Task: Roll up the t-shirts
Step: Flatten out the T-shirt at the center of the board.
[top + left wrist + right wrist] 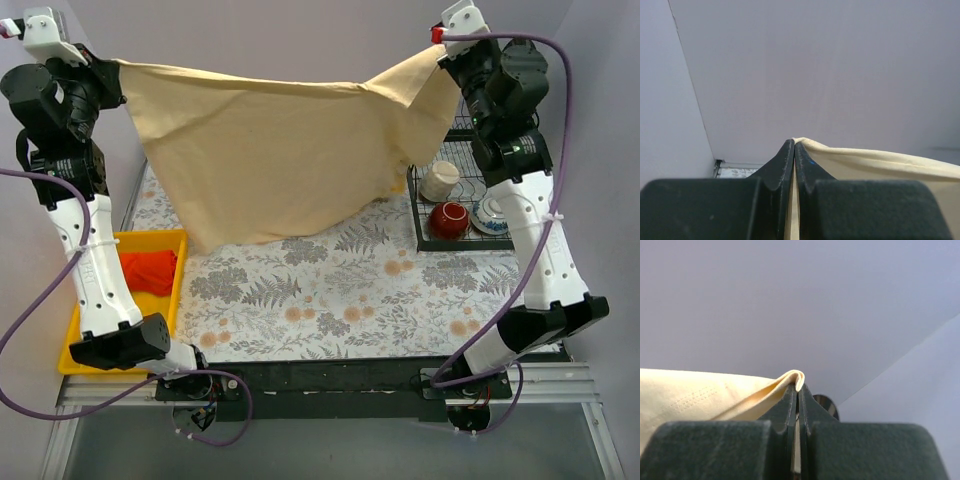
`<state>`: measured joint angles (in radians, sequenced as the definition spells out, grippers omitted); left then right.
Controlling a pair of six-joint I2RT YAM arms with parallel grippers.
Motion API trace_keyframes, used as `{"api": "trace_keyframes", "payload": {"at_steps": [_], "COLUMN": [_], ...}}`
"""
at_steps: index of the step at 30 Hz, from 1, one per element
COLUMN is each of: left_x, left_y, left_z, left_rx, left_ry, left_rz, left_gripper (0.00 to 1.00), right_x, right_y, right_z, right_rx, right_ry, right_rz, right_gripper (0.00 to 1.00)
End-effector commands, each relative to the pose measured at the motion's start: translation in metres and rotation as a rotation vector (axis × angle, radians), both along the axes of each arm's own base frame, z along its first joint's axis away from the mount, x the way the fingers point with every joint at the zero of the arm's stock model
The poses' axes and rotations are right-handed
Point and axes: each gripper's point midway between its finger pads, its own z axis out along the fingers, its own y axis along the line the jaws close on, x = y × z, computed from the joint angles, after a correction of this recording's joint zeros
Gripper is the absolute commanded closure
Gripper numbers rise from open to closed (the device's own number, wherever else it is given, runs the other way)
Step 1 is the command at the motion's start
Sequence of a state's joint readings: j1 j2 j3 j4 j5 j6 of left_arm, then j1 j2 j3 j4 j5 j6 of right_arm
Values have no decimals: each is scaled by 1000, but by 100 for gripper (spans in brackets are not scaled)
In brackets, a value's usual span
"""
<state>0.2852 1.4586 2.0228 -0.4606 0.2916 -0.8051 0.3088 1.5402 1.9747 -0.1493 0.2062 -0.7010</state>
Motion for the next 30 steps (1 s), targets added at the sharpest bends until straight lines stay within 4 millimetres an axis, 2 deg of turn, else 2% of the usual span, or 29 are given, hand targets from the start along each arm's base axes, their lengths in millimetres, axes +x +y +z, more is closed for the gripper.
{"api": "trace_keyframes", "payload": {"at_steps": [1, 2, 4, 5, 7, 8, 10, 11, 12, 14, 15, 16, 17, 19, 20, 22, 26, 27, 29, 30], "left_x": [-79, -88, -105, -122, -136, -151, -162, -169, -186, -201, -219, -227, -234, -256, -263, -286, -321, -328, -330, -333], "left_y": [-9, -12, -13, -17, -17, -21, -21, -22, -26, -27, -31, -33, -33, -37, -36, -42, -43, -43, -42, -42], "left_z": [96, 104, 115, 124, 131, 137, 138, 139, 144, 147, 153, 155, 157, 164, 166, 174, 191, 195, 198, 203], "left_rx": [71, 77, 96, 105, 110, 120, 115, 111, 113, 105, 111, 116, 118, 132, 133, 155, 166, 171, 198, 202], "left_ry": [-274, -298, -339, -372, -402, -429, -443, -453, -483, -510, -540, -552, -565, -605, -621, -677, -760, -781, -792, -807], "left_rz": [69, 72, 91, 98, 120, 126, 144, 149, 153, 173, 176, 182, 191, 206, 221, 231, 275, 291, 307, 309], "left_gripper": [100, 100, 100, 100, 100, 100, 100, 100, 100, 100, 100, 100, 100, 100, 100, 100, 100, 100, 100, 100], "right_x": [-56, -69, -84, -99, -114, -130, -147, -163, -170, -195, -201, -210, -228, -242, -258, -277, -330, -341, -354, -353], "right_y": [-25, -29, -30, -34, -36, -40, -41, -44, -45, -52, -53, -55, -60, -65, -70, -75, -86, -85, -85, -84], "right_z": [95, 108, 120, 130, 139, 146, 153, 160, 163, 173, 174, 176, 181, 183, 187, 192, 211, 217, 225, 225], "right_rx": [57, 65, 66, 75, 82, 91, 95, 102, 102, 117, 112, 113, 122, 123, 130, 137, 194, 200, 216, 202], "right_ry": [-267, -298, -331, -360, -386, -406, -428, -452, -459, -497, -499, -510, -534, -550, -576, -602, -684, -702, -730, -735], "right_rz": [-39, -37, -25, -23, -12, -7, 12, 20, 27, 34, 44, 47, 51, 50, 51, 57, 104, 128, 140, 136], "right_gripper": [99, 99, 99, 99, 99, 99, 99, 99, 99, 99, 99, 99, 99, 99, 99, 99, 99, 99, 99, 99]}}
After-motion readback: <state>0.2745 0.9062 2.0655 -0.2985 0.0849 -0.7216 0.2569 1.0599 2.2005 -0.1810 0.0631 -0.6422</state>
